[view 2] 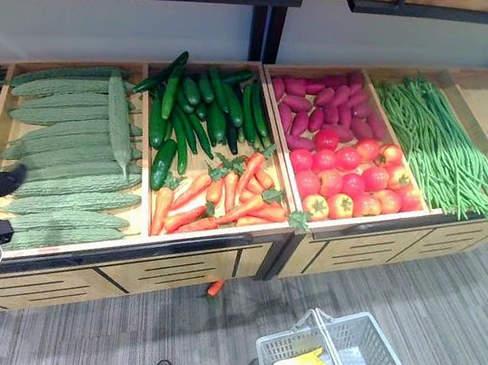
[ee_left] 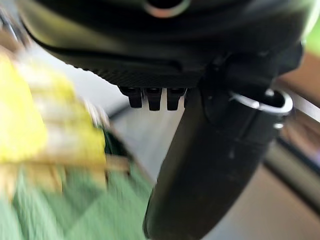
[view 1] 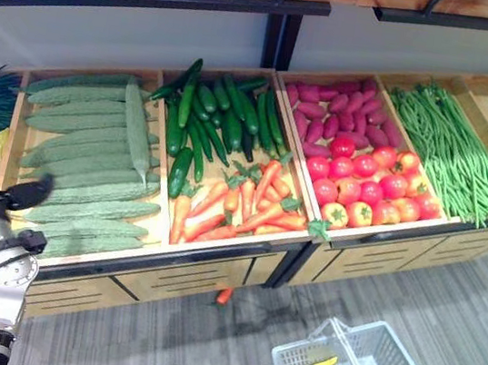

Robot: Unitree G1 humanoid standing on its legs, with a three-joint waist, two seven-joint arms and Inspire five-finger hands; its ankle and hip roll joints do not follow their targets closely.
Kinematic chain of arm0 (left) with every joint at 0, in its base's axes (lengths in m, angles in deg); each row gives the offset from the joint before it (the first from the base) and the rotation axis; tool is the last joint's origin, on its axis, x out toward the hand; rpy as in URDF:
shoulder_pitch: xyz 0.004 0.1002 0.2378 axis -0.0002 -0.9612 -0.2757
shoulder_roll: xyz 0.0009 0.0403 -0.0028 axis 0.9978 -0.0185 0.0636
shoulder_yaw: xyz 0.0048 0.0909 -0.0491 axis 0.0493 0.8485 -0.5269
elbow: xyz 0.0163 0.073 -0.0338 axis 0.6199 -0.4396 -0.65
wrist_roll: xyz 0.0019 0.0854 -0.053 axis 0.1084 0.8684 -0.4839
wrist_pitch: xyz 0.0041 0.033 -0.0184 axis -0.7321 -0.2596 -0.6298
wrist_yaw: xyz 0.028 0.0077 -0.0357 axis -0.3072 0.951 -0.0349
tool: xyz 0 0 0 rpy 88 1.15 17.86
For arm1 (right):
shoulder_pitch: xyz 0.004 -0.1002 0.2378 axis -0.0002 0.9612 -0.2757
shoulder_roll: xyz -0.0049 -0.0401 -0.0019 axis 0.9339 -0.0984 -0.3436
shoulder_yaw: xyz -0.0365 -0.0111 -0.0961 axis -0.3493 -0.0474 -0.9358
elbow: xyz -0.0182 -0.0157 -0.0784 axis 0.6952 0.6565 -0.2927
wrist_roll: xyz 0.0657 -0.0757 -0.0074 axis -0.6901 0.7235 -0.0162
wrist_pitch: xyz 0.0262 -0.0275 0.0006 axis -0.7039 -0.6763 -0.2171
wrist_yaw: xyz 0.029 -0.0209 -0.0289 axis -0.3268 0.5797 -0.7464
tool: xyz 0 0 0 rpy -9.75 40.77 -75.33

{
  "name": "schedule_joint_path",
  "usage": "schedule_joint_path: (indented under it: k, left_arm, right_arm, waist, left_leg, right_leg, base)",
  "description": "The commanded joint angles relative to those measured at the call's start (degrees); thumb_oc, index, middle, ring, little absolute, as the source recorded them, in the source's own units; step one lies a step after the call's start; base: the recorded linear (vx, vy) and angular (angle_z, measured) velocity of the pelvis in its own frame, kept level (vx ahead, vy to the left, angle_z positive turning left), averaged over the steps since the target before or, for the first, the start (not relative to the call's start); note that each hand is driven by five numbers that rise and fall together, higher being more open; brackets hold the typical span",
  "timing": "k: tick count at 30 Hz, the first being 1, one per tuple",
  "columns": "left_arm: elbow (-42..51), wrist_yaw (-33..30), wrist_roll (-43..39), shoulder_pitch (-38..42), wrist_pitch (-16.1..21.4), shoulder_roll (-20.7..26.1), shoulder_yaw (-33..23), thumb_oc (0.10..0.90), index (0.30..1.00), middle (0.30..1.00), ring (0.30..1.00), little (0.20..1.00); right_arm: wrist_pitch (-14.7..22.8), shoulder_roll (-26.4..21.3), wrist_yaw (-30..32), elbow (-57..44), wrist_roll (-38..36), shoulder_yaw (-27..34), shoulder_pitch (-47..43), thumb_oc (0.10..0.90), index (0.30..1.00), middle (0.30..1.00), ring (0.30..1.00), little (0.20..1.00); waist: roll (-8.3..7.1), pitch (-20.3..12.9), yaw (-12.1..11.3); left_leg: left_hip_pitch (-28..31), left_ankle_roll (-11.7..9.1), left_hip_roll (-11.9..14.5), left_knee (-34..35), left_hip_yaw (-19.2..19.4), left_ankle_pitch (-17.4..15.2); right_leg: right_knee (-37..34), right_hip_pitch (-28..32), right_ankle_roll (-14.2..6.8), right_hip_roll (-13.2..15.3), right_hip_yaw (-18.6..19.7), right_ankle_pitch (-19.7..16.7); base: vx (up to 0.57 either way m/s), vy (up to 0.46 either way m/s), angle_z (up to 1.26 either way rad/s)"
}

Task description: Get the vegetables into the basket

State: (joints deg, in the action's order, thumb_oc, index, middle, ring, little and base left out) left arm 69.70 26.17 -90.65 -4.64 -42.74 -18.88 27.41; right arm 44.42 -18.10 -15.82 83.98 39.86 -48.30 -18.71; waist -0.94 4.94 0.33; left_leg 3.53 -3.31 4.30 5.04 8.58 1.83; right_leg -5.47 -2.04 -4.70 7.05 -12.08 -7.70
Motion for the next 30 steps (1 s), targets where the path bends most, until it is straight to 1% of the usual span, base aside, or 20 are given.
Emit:
schedule_joint_path:
  k: [1,2,3,4,6,7,12,13,14,15,18,22,23,25,26,30]
  left_arm:
    - [4.65,10.57,-6.64,6.33,8.63,6.38,0.92,0.9,1.0,1.0,1.0,1.0]
    - [6.66,16.53,-9.39,9.21,8.19,8.49,6.11,0.9,1.0,1.0,1.0,1.0]
    - [7.09,18.15,-10.54,10.44,8.22,8.75,7.89,0.9,1.0,1.0,1.0,1.0]
    - [7.15,19.09,-11.57,11.56,8.39,8.81,8.98,0.9,1.0,1.0,1.0,1.0]
    - [7.05,19.12,-11.62,11.71,8.43,8.83,9.1,0.9,1.0,1.0,1.0,1.0]
    - [6.91,21.05,-13.25,13.68,8.22,8.88,11.66,0.9,1.0,1.0,1.0,1.0]
    - [3.62,23.39,-16.01,17.4,7.13,6.08,16.36,0.9,1.0,1.0,1.0,1.0]
    - [2.6,24.39,-15.78,18.08,6.56,5.79,17.79,0.9,1.0,1.0,1.0,1.0]
    - [2.16,24.37,-14.98,18.72,6.44,5.71,18.85,0.9,1.0,1.0,1.0,1.0]
    - [-0.36,24.18,-13.25,20.01,5.92,4.84,20.39,0.9,1.0,1.0,1.0,1.0]
    - [-2.7,23.4,-12.09,21.45,5.39,3.96,21.56,0.9,1.0,1.0,1.0,1.0]
    - [-7.67,20.57,-6.4,25.5,4.66,2.79,23.98,0.9,1.0,1.0,1.0,1.0]
    - [-7.71,20.54,-6.38,25.55,4.68,2.76,24.02,0.9,1.0,1.0,1.0,1.0]
    - [-9.49,19.63,-3.23,26.94,4.17,2.77,25.06,0.9,1.0,1.0,1.0,1.0]
    - [-10.7,18.5,-0.19,28.49,3.84,2.98,26.25,0.9,1.0,1.0,1.0,1.0]
    - [-13.4,17.82,2.4,30.08,3.47,2.55,27.46,0.9,1.0,1.0,1.0,1.0]
  right_arm:
    - [2.46,-3.71,0.09,-0.87,-1.51,-0.48,-3.21,0.4,0.3,0.3,0.3,0.3]
    - [2.48,-3.97,-1.15,-1.49,-1.27,-1.1,-3.52,0.4,0.3,0.3,0.3,0.3]
    - [2.49,-4.02,-1.34,-1.91,-1.3,-1.26,-3.55,0.4,0.3,0.3,0.3,0.3]
    - [2.56,-4.13,-1.65,-1.97,-1.33,-1.34,-3.58,0.4,0.3,0.3,0.3,0.3]
    - [2.56,-4.13,-1.66,-1.98,-1.33,-1.26,-3.56,0.4,0.3,0.3,0.3,0.3]
    - [2.59,-4.25,-1.96,-2.29,-1.22,-1.6,-3.79,0.4,0.3,0.3,0.3,0.3]
    - [2.58,-4.31,-2.48,-2.26,-1.02,-2.29,-4.32,0.4,0.3,0.3,0.3,0.3]
    - [2.58,-4.3,-2.75,-2.7,-0.77,-2.48,-4.21,0.4,0.3,0.3,0.3,0.3]
    - [2.6,-4.31,-2.79,-2.65,-0.79,-2.47,-4.26,0.4,0.3,0.3,0.3,0.3]
    - [2.61,-4.2,-2.86,-2.86,-0.76,-2.66,-4.31,0.4,0.3,0.3,0.3,0.3]
    - [2.59,-4.34,-2.77,-2.89,-0.83,-2.63,-4.23,0.4,0.3,0.3,0.3,0.3]
    - [2.57,-4.91,-2.35,-3.65,-1.12,-2.62,-4.21,0.4,0.3,0.3,0.3,0.3]
    - [2.57,-4.91,-2.36,-3.65,-1.12,-2.6,-4.22,0.4,0.3,0.3,0.3,0.3]
    - [2.55,-5.25,-2.23,-4.27,-0.93,-2.86,-4.29,0.4,0.3,0.3,0.3,0.3]
    - [2.64,-5.44,-2.0,-4.15,-1.18,-2.91,-4.5,0.4,0.3,0.3,0.3,0.3]
    - [2.88,-5.66,-1.61,-4.8,-1.4,-2.85,-4.47,0.4,0.3,0.3,0.3,0.3]
  waist:
    - [-2.02,-3.22,0.83]
    - [-1.61,-3.49,1.94]
    - [-1.51,-3.53,2.4]
    - [-1.45,-3.57,2.61]
    - [-1.45,-3.55,2.48]
    - [-1.3,-3.57,3.28]
    - [-0.92,-3.67,4.48]
    - [-0.79,-3.62,5.03]
    - [-0.69,-3.59,5.1]
    - [-0.49,-3.68,5.81]
    - [-0.35,-3.69,6.13]
    - [0.27,-3.14,7.32]
    - [0.28,-3.14,7.29]
    - [0.45,-2.87,7.66]
    - [0.6,-2.68,7.95]
    - [0.76,-2.41,8.51]
  left_leg:
    - [-0.08,-1.89,1.85,-0.04,-2.08,-2.17]
    - [0.35,-1.88,1.94,-0.04,-1.34,-2.4]
    - [0.49,-1.86,1.95,-0.04,-1.0,-2.49]
    - [0.6,-1.9,2.06,-0.04,-0.74,-2.52]
    - [0.62,-1.9,2.07,-0.04,-0.67,-2.54]
    - [0.79,-1.9,2.21,-0.04,-0.14,-2.66]
    - [1.65,-1.9,2.56,-0.04,1.4,-3.05]
    - [1.99,-1.9,2.62,-0.04,1.92,-3.23]
    - [2.17,-1.92,2.72,-0.04,2.22,-3.29]
    - [2.67,-1.93,2.85,-0.04,3.0,-3.42]
    - [2.94,-1.96,2.98,-0.04,3.44,-3.5]
    - [3.05,-2.05,3.23,-0.04,4.35,-3.5]
    - [3.04,-2.05,3.23,-0.04,4.37,-3.5]
    - [2.88,-2.12,3.32,-0.04,4.74,-3.45]
    - [2.7,-2.2,3.44,-0.04,5.03,-3.37]
    - [2.65,-2.3,3.65,-0.04,5.68,-3.3]
  right_leg:
    - [0.47,0.33,-6.24,4.81,4.44,0.51]
    - [0.47,-0.29,-6.23,4.52,5.55,0.35]
    - [0.47,-0.55,-6.22,4.39,6.09,0.25]
    - [0.47,-0.76,-6.23,4.28,6.45,0.24]
    - [0.47,-0.78,-6.22,4.26,6.51,0.23]
    - [0.47,-1.22,-6.22,4.14,7.1,0.1]
    - [0.47,-1.73,-6.15,3.59,8.77,0.07]
    - [0.47,-1.96,-6.13,3.34,9.43,-0.04]
    - [0.47,-2.01,-6.09,3.24,9.71,-0.05]
    - [0.47,-2.2,-6.04,2.83,10.74,-0.01]
    - [0.47,-2.28,-5.98,2.62,11.28,0.06]
    - [0.47,-3.08,-6.0,2.14,12.46,-0.04]
    - [0.47,-3.1,-6.0,2.13,12.48,-0.05]
    - [0.47,-3.61,-5.97,1.88,13.04,-0.23]
    - [0.47,-4.04,-5.99,1.73,13.31,-0.29]
    - [0.47,-4.52,-5.97,1.39,13.85,-0.4]
  base:
    - [0.03,-0.009,-0.21]
    - [0.02,-0.006,-0.25]
    - [0.03,-0.007,-0.3]
    - [0.01,-0.001,-0.28]
    - [0.0,-0.003,-0.3]
    - [0.02,-0.006,-0.25]
    - [0.02,-0.014,-0.22]
    - [0.02,-0.015,-0.27]
    - [0.04,-0.023,-0.28]
    - [0.03,-0.011,-0.27]
    - [0.02,-0.013,-0.23]
    - [0.0,-0.015,-0.13]
    - [-0.01,-0.012,-0.14]
    - [-0.02,-0.01,-0.15]
    - [-0.02,-0.008,-0.13]
    - [0.0,-0.017,-0.09]
